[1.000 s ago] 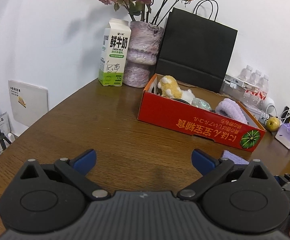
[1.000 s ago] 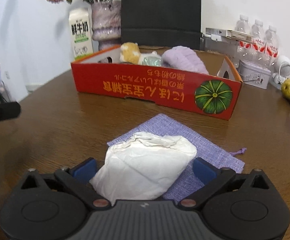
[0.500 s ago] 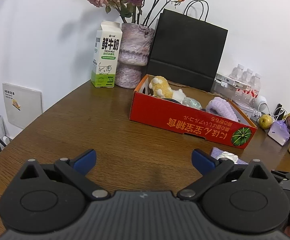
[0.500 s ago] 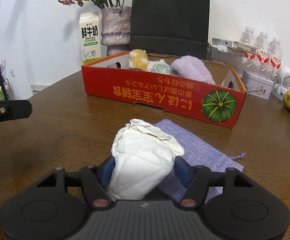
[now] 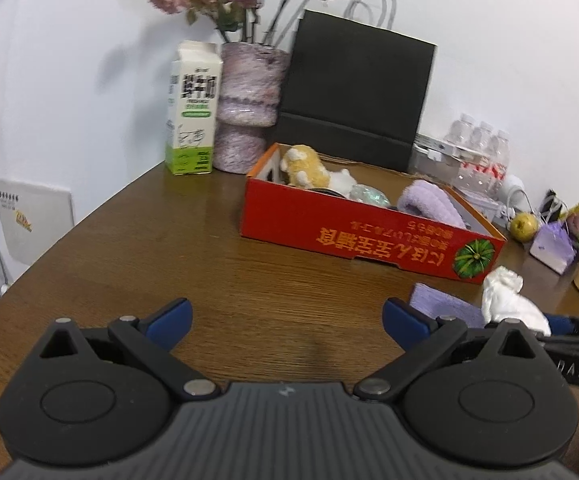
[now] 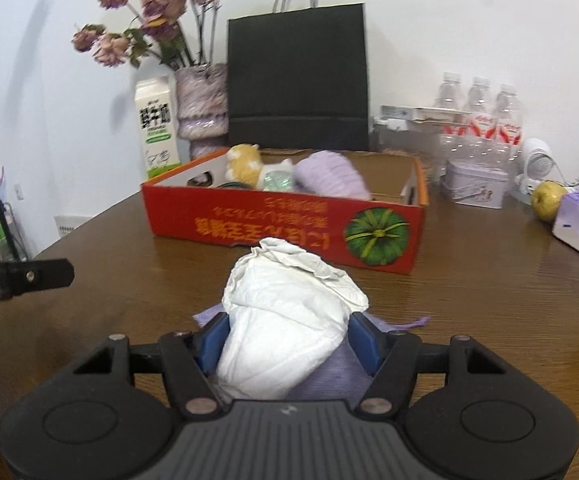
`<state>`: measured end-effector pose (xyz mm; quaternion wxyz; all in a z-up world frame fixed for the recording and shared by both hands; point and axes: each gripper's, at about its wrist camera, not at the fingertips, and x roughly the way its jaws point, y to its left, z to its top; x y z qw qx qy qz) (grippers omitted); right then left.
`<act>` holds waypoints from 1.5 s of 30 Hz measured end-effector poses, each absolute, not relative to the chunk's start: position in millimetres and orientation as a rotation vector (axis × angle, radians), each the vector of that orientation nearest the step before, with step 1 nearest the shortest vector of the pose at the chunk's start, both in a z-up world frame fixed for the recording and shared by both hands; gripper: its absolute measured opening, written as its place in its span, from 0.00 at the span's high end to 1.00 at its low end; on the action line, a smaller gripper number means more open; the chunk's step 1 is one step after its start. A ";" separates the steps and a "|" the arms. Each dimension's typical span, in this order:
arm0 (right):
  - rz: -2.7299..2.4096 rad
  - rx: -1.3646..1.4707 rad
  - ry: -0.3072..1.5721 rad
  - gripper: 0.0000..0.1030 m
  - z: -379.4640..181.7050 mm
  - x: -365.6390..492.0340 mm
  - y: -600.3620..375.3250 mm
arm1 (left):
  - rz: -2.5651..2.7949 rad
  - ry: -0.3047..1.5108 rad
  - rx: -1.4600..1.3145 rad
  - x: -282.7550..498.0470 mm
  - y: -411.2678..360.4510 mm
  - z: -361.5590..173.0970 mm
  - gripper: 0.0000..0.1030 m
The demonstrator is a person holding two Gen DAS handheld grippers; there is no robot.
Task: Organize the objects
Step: 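Lift the white cloth with the right tool while the left tool approaches the purple pouch, then grasp the purple fabric pouch with the left tool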
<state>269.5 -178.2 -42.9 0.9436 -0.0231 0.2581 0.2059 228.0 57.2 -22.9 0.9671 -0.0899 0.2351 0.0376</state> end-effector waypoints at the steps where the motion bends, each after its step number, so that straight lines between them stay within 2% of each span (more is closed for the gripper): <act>1: 0.416 -0.047 0.521 0.38 -42.3 269.4 -182.3 | 0.070 0.477 -0.178 229.1 53.5 -22.6 0.00; 25: 0.345 0.000 0.487 0.37 -40.3 290.5 -278.7 | -0.208 0.685 -0.025 298.6 -76.3 -48.7 0.00; 44: 0.349 -0.015 0.488 0.37 -42.3 291.6 -281.5 | -0.174 0.691 0.047 329.4 -100.0 -64.4 0.00; 45: 0.348 -0.017 0.488 0.37 -42.3 291.2 -281.1 | -0.175 0.689 0.045 328.3 -100.2 -64.3 0.02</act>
